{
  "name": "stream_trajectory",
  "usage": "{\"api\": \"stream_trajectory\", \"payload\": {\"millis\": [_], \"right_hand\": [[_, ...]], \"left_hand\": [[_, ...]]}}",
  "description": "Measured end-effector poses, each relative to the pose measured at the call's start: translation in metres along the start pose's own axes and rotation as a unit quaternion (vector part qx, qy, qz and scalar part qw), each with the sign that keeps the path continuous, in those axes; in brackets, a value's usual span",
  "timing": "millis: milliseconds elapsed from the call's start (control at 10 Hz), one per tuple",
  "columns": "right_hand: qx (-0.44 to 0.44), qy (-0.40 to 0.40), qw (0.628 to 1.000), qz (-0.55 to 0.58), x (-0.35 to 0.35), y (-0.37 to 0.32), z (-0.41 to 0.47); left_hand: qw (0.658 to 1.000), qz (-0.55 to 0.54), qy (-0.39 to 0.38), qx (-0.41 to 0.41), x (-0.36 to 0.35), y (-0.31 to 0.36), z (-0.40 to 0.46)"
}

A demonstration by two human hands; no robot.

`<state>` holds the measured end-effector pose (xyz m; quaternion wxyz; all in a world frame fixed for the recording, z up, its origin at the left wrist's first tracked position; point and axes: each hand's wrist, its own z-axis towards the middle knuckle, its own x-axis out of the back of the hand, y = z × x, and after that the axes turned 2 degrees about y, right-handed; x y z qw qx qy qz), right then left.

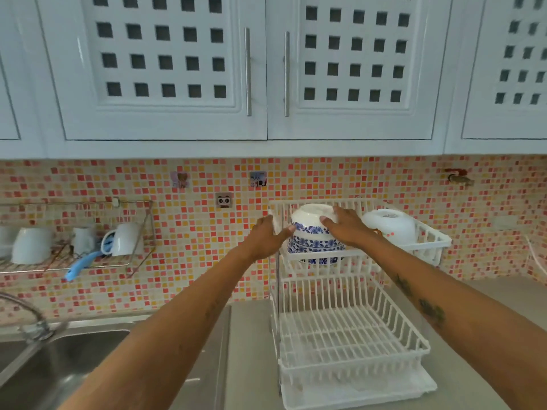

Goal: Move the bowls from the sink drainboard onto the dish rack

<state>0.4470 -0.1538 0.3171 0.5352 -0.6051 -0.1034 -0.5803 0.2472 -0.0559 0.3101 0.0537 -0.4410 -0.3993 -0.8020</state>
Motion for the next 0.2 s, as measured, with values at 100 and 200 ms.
{"api": "stream_trajectory", "payload": {"millis": [100, 200], "right_hand": [[-0.022, -0.005, 0.999, -0.034, -0.002, -0.019, -0.018], [0.006, -0.009, 0.998, -0.056, -0.003, -0.044, -0.046]], "left_hand": [[0.998, 0.056, -0.007, 0.002, 0.017, -0.015, -0.026], [0.997, 0.080, 0.000, 0.002, 0.034, -0.027, -0.050]]}}
